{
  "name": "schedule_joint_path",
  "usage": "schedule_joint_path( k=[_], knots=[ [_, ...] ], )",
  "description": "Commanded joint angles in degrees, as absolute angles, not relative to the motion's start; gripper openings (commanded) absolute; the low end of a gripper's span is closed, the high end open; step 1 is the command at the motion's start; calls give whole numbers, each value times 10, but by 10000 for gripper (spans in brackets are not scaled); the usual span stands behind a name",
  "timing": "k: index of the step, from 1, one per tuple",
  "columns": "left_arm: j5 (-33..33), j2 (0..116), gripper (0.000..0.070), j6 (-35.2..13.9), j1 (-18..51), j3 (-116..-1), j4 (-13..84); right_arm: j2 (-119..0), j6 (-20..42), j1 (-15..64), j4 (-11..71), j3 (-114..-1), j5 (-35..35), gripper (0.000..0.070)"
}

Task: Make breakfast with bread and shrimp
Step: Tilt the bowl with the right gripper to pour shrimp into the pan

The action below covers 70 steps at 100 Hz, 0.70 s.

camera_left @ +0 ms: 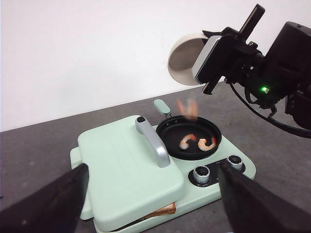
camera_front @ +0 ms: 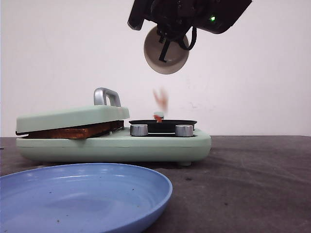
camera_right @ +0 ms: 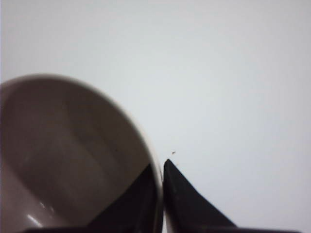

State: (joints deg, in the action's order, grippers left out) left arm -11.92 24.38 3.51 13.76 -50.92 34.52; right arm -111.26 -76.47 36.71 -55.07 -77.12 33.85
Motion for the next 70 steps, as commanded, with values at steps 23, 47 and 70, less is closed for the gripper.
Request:
schedule_joint_path(
  k=[23, 47, 70],
  knots=[
    [-121, 245, 468, 39, 139, -512, 339, -1121, -647, 370, -505, -785, 397, 0],
    [-120, 245, 468, 43, 139, -512, 338, -1118, -576, 370, -493, -785, 495, 4],
    [-121, 245, 468, 43, 139, -512, 338, -1084, -428, 369, -348, -785, 555, 4]
  ],
)
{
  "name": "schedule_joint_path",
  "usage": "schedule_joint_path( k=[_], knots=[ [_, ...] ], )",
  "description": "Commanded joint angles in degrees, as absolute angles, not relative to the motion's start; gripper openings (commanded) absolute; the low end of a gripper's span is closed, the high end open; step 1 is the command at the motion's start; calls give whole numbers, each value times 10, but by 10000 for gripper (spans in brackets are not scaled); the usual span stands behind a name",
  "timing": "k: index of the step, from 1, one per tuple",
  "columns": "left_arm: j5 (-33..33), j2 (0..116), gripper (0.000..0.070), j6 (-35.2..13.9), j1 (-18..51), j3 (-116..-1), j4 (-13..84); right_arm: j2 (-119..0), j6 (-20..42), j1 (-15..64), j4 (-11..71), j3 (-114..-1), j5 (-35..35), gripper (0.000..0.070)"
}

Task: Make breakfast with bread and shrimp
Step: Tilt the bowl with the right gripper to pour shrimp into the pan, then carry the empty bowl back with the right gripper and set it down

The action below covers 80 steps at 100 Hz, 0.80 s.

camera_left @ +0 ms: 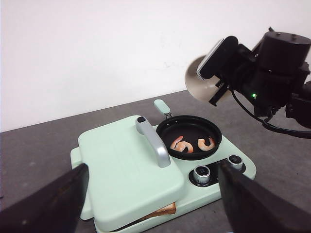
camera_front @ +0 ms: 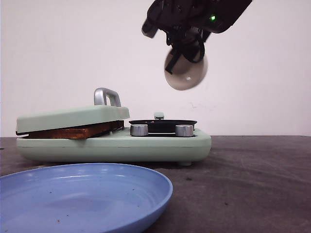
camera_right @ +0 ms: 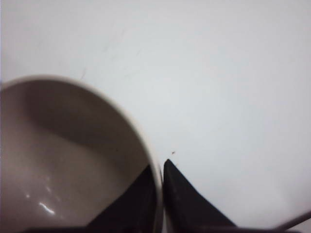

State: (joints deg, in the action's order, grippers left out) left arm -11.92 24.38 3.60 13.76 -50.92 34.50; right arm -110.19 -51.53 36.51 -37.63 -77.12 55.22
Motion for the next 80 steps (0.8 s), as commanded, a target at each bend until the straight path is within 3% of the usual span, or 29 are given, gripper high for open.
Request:
schedule_joint_path(
  k=[1, 23, 44, 63, 80],
  knots=[
    [-121, 245, 468, 43, 139, -512, 339, -1081, -422, 369, -342, -785, 555, 4],
    [-120, 245, 468, 43, 139, -512, 340, -1016, -327, 361, -202, -785, 548, 5],
    [-120, 246, 468, 44, 139, -512, 354, -927, -192, 334, 24, -786, 463, 4],
    [-120, 247, 468, 45, 139, -512, 367, -857, -37, 265, 201, -786, 345, 4],
    [-120, 247, 468, 44, 139, -512, 367, -828, 75, 176, 312, -786, 173, 4]
  ],
)
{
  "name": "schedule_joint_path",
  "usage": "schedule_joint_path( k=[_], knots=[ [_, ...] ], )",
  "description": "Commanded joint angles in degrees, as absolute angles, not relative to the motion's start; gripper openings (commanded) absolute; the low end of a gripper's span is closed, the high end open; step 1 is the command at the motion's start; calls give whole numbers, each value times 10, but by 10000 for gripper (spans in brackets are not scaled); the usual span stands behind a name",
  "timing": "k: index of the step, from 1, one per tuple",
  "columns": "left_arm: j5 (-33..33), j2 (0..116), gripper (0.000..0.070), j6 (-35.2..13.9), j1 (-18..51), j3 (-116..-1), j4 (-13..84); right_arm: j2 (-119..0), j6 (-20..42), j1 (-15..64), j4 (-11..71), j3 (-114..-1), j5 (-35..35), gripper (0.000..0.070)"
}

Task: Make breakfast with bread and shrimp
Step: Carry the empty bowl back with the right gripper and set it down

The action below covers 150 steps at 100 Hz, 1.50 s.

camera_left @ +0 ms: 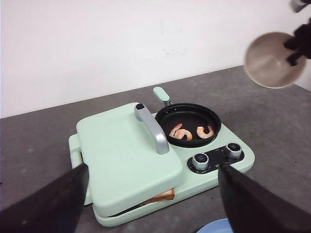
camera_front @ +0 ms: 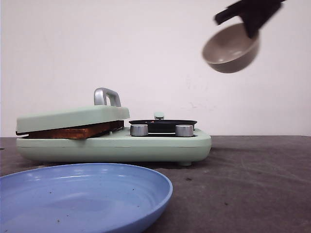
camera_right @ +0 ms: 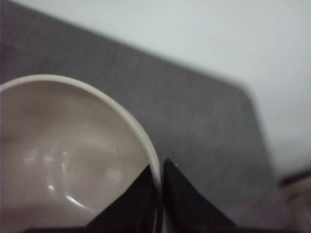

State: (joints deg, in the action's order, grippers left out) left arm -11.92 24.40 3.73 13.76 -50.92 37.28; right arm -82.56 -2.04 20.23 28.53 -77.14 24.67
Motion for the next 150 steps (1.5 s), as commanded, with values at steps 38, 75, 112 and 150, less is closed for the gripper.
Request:
schedule_joint_path(
  k=[38, 75, 112, 150],
  knots=[
    [-118, 247, 468, 43, 139, -512, 380, -849, 131, 41, 429, -786, -65, 4],
    [-118, 247, 468, 43, 139, -508, 382, -982, 131, 29, 450, -785, -137, 4],
    [-118, 247, 468, 46, 139, -508, 397, -1075, 129, 29, 441, -785, -136, 4],
    [-116, 247, 468, 54, 139, -508, 397, -1079, 130, 30, 423, -784, -133, 4]
  ],
)
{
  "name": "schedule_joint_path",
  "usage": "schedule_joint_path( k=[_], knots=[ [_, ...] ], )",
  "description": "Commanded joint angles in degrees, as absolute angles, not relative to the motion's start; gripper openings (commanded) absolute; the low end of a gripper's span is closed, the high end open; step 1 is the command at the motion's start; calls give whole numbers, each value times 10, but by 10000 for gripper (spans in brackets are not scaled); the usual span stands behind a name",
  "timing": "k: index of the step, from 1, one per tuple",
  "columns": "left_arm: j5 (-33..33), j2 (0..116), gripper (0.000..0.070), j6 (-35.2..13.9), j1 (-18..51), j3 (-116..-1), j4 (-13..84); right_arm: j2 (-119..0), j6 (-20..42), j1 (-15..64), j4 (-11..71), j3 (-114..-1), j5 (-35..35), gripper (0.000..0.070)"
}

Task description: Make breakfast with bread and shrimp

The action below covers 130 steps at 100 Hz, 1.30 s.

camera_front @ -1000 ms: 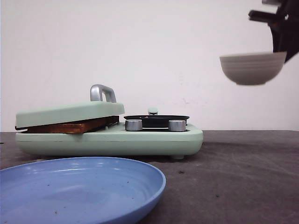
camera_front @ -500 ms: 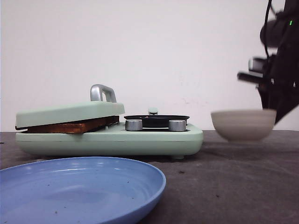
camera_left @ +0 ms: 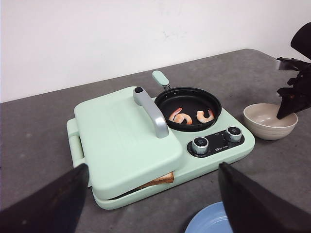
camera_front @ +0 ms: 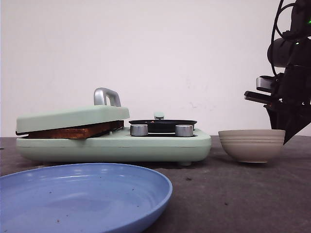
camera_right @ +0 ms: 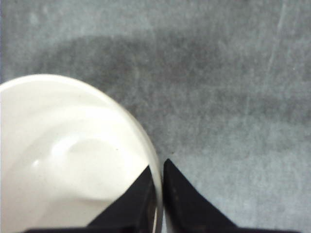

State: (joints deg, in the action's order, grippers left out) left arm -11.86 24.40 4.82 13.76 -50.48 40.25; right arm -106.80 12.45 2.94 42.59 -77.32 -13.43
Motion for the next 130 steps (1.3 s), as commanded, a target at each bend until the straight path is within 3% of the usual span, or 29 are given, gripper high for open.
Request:
schedule_joint_path(
  k=[1, 10, 22, 29, 72, 130],
  knots=[
    [-116, 247, 468, 54, 139, -508, 397, -1079, 130, 30, 423, -784, -132, 5],
    [-116, 247, 468, 54, 139, -508, 396, -1079, 121, 30, 422, -784, -130, 33],
    [-116, 247, 468, 54, 139, -508, 396, -1079, 111, 32, 421, -784, -128, 250],
    [-116, 247, 468, 54, 139, -508, 396, -1079, 104, 32, 421, -784, -126, 306],
    [-116, 247, 468, 54, 139, -508, 397, -1033, 79, 29, 418, -785, -124, 309],
    [-116, 247, 468, 54, 139, -508, 396, -798, 46, 33, 377, -785, -157, 308]
  ],
)
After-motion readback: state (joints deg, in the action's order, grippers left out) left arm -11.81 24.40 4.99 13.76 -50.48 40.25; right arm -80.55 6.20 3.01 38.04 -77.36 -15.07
